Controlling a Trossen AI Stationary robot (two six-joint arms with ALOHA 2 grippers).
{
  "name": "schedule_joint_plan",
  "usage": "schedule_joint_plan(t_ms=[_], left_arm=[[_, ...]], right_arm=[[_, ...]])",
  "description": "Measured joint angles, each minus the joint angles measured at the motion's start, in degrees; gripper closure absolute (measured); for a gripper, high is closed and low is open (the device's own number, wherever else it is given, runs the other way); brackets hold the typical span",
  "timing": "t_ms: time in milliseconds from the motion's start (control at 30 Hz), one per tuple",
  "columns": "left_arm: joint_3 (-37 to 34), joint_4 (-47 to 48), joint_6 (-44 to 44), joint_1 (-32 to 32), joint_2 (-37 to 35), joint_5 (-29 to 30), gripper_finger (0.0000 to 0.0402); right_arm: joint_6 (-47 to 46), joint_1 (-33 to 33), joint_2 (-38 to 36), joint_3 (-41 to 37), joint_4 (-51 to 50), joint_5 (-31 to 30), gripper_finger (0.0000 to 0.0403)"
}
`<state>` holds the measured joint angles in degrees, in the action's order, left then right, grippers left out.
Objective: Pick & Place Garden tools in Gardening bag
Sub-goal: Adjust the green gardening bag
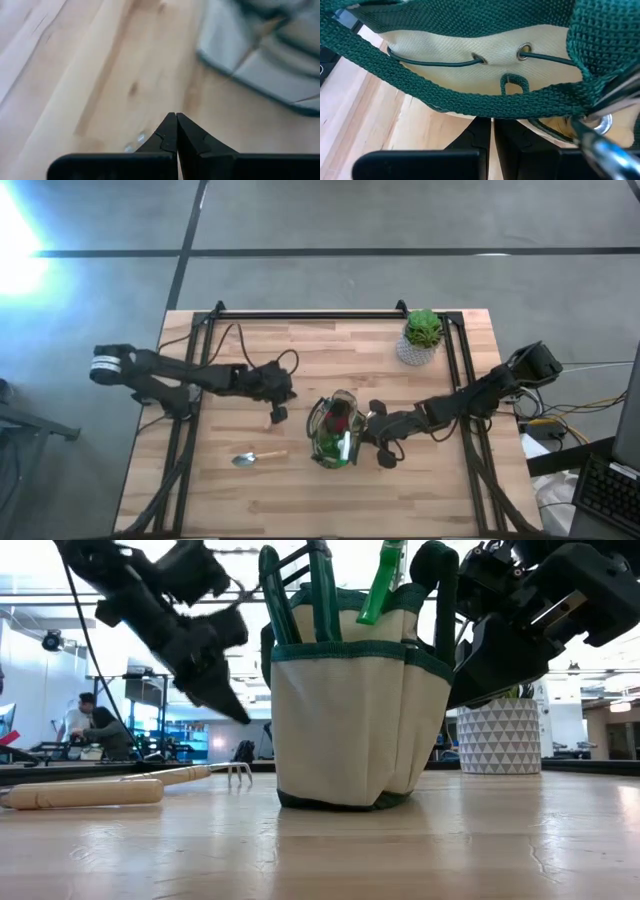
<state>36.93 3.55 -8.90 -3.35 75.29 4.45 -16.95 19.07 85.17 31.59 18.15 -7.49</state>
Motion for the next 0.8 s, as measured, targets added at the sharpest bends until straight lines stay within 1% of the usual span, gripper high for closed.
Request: schedule_joint_plan(t_ms=[167,267,367,800], left_arm=[[-1.73,-0.08,-1.68,-2.89,-0.54,0.08,0.0399],[-1.73,-1.58,-1.64,-2.93,-0.57,-0.69,0.0399],[-1.73,-3.28,-1.40,-2.93,-0.59,-2.37,0.0400],[-1.69,-3.34,-1.34,-2.91,-0.61,-3.41,0.0399]], right_arm=[[0.00,-0.60,0.00,0.00,-0.08,-1.30,0.0385],[0.03,-1.90,0.00,0.00,-0.42,-3.10,0.0385],[0.41,-3.71,0.00,0.00,-0.68,-3.12,0.0385],[7.10,-10.95,0.00,0.00,-1.28,-2.99,0.0385]])
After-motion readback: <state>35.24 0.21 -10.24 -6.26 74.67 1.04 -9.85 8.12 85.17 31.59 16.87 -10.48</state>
